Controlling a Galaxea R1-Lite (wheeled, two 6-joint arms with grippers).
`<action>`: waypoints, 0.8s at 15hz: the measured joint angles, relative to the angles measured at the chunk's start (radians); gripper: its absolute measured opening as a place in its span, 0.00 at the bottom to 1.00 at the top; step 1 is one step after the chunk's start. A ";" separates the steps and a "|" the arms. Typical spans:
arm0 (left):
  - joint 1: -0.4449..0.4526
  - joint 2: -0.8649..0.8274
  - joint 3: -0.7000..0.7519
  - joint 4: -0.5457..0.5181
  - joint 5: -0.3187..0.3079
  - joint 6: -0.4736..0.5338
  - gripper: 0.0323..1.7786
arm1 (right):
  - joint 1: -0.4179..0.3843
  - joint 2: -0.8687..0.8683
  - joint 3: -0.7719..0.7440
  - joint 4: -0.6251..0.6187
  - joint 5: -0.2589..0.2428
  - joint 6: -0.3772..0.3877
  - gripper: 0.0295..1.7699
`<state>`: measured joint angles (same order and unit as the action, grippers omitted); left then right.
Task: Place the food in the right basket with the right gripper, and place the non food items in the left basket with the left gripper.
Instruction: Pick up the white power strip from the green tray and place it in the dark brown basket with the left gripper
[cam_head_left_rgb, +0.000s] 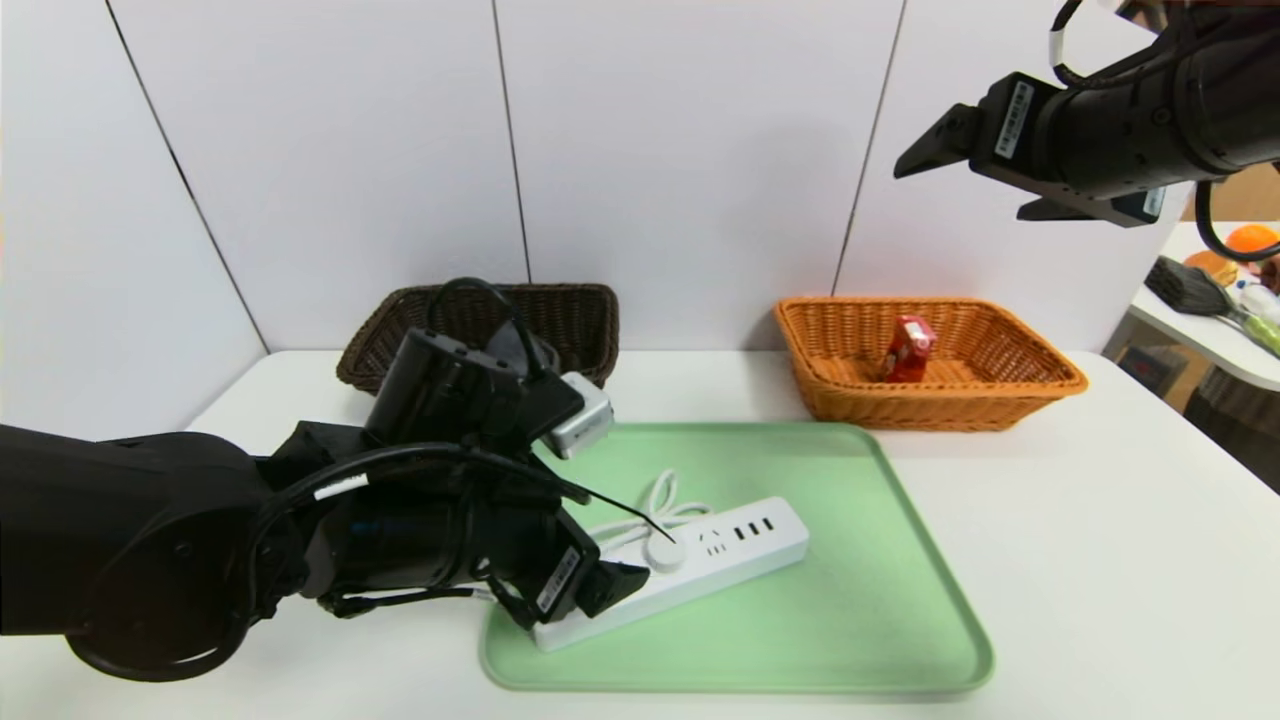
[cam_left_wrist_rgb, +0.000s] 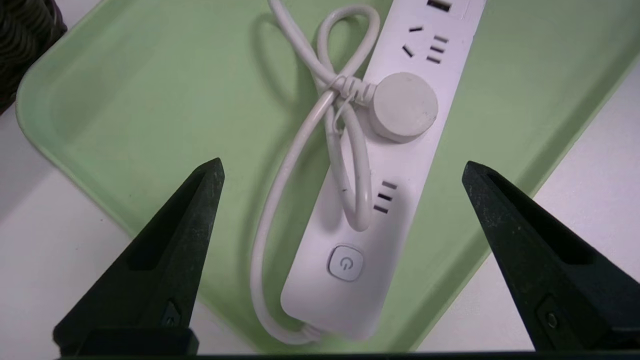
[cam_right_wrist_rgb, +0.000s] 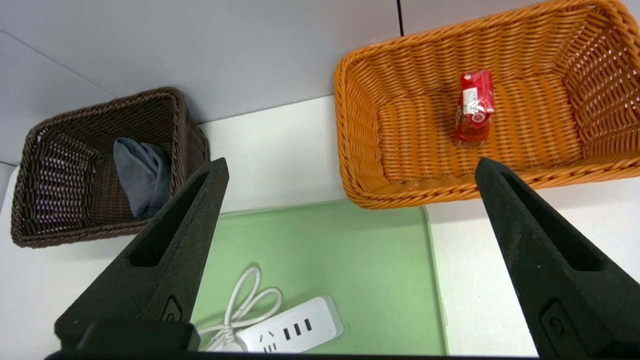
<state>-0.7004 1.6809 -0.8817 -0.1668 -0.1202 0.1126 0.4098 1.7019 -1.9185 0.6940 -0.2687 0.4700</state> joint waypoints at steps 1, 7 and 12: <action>0.007 0.003 0.000 0.002 0.008 0.013 0.95 | -0.001 0.000 0.004 0.000 0.001 0.000 0.96; 0.014 0.020 -0.004 -0.004 0.023 0.017 0.95 | 0.002 -0.009 0.025 -0.005 0.002 0.000 0.96; 0.014 0.044 -0.011 -0.006 0.029 0.018 0.95 | 0.003 -0.021 0.027 -0.003 0.001 0.000 0.96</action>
<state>-0.6868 1.7247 -0.8932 -0.1730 -0.0917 0.1309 0.4132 1.6813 -1.8915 0.6909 -0.2674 0.4698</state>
